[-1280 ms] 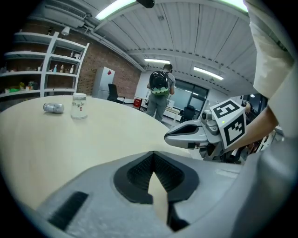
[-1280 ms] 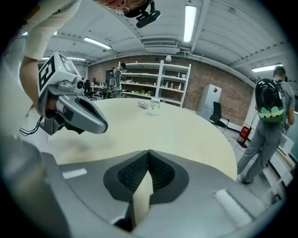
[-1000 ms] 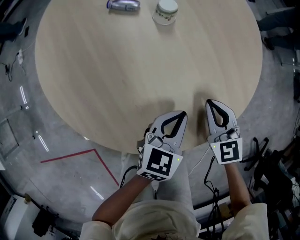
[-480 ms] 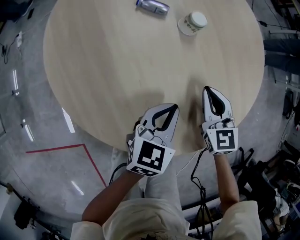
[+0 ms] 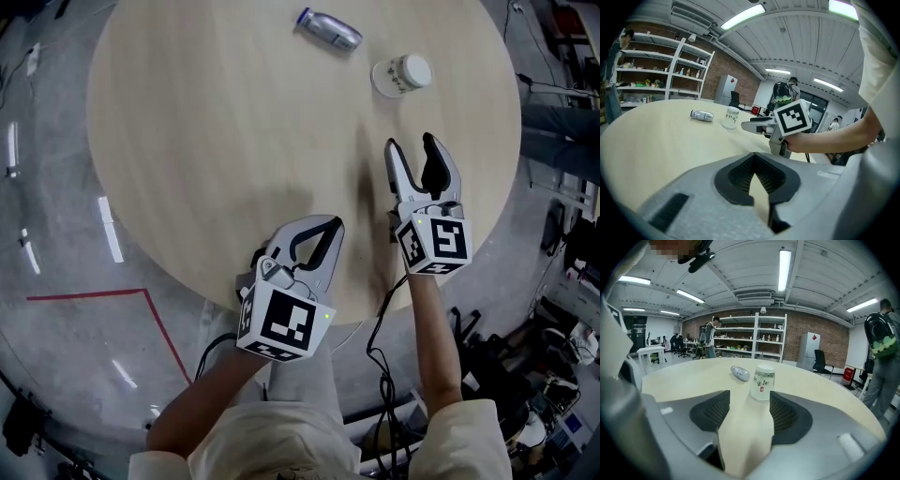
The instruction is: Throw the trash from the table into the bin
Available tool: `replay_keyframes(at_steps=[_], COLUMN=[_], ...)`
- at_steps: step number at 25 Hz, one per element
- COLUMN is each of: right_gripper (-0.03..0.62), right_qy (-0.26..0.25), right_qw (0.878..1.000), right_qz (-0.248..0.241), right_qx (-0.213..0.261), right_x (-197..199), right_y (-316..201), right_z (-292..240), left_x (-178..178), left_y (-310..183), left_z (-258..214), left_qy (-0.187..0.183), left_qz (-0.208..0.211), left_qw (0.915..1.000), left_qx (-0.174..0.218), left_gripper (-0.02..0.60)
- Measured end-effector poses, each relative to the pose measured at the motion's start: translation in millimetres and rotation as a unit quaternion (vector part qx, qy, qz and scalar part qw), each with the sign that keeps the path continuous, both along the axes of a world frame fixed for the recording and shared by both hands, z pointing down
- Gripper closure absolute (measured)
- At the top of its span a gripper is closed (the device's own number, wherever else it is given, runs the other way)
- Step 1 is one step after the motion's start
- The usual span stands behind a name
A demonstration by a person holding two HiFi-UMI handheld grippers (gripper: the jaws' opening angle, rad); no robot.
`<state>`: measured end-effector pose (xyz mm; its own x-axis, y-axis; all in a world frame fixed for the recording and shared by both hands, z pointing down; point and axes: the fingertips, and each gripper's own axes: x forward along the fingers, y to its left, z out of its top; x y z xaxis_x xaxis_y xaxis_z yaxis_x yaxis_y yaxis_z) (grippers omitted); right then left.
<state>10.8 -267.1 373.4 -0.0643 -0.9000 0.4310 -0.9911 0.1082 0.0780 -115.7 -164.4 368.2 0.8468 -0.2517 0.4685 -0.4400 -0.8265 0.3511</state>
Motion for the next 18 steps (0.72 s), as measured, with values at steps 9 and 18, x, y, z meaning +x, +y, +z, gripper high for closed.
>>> replay_keyframes(at_steps=[9, 18], right_gripper=[0.172, 0.195], right_qy=[-0.028, -0.049], right_qw=[0.998, 0.996], right_qz=[0.052, 0.068], right_qx=[0.030, 0.018], right_x=[25, 28], right_y=[-76, -114], right_z=[3, 20], left_x=[-7, -15], left_y=[-3, -5], left_z=[16, 18], left_qy=[0.001, 0.004], left_qz=[0.004, 0.005], left_qw=[1.0000, 1.0000], left_qx=[-0.006, -0.005], left_gripper=[0.577, 0.577])
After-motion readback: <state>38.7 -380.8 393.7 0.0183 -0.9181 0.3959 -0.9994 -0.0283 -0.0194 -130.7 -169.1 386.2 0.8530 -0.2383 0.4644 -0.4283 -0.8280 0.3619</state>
